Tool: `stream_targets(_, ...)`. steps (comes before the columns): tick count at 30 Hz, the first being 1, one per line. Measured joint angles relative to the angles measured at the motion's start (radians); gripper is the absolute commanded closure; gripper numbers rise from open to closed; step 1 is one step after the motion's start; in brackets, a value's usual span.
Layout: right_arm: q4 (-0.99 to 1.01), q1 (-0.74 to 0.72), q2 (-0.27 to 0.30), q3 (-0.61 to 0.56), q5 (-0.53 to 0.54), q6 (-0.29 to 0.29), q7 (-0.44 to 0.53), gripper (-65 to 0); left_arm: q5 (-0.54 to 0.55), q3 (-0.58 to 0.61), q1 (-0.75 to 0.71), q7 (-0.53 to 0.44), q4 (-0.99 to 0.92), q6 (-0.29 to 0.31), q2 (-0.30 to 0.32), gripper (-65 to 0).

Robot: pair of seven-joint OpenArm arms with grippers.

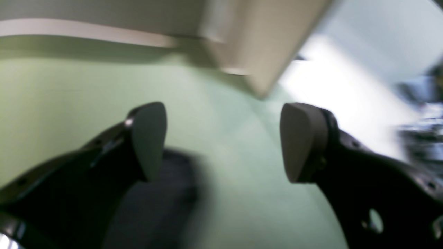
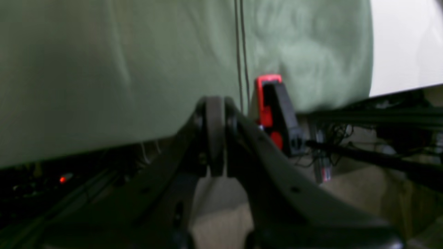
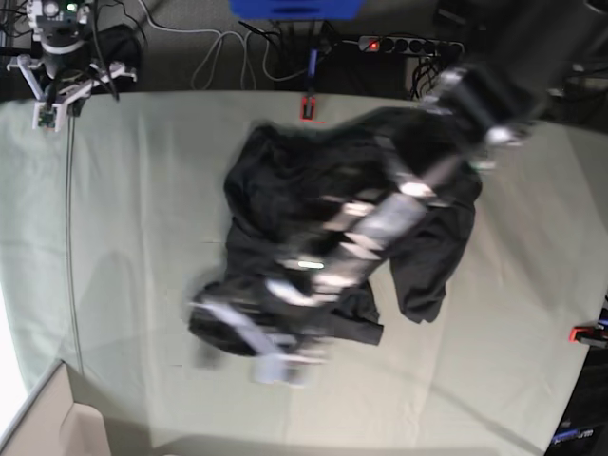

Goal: Layout the t-shirt on the table in an organized manner, then fold the t-shirt properly
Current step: 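Grasp the shirt with the left gripper and drag it across the table, then lift the shirt edge with the left gripper and pull it outward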

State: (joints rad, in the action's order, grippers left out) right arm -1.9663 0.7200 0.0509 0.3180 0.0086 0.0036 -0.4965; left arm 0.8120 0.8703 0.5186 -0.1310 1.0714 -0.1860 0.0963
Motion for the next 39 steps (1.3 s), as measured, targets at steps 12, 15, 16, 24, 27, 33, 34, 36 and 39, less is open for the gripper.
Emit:
stream_targets(12,0.000,-0.002,0.002,-0.002,0.000,0.000,0.000,0.0,0.000,-0.189,-0.034,0.006,-0.237,-0.006,0.237,-49.7)
stream_targets(15,0.000,-0.001,-0.002,-0.002,0.000,0.000,-0.001,0.0,0.001,-0.190,-0.043,0.014,-0.340,-0.002,0.230,-49.7)
stream_targets(16,0.000,-0.002,-0.003,-0.002,0.000,0.000,0.000,0.0,0.002,-0.190,-0.045,0.016,-0.372,-0.001,0.224,-49.7)
stream_targets(24,0.001,-0.024,-0.001,-0.002,-0.001,0.000,0.000,0.0,-0.011,-0.190,-0.042,0.000,-0.513,-0.002,0.158,-41.3)
stream_targets(27,0.010,-0.029,-0.001,-0.002,0.000,0.000,0.010,0.0,-0.119,-0.197,-0.038,-0.002,-0.520,-0.001,0.133,-25.3)
stream_targets(33,0.017,-0.027,-0.002,-0.002,0.000,0.000,0.000,0.0,-0.197,-0.202,-0.030,0.000,-0.547,-0.001,0.076,-1.0)
stream_targets(34,0.017,-0.034,-0.001,-0.002,0.000,0.000,-0.002,0.0,-0.188,-0.202,-0.030,0.000,-0.533,-0.002,0.082,-2.2)
stream_targets(36,0.017,-0.056,0.000,0.004,0.001,0.000,-0.003,0.0,-0.169,-0.238,-0.031,0.006,-0.488,-0.001,0.101,0.0)
stream_targets(39,0.017,-0.076,0.003,0.003,0.001,0.000,0.001,0.0,-0.120,-0.364,-0.049,0.018,-0.357,0.000,0.172,-0.4)
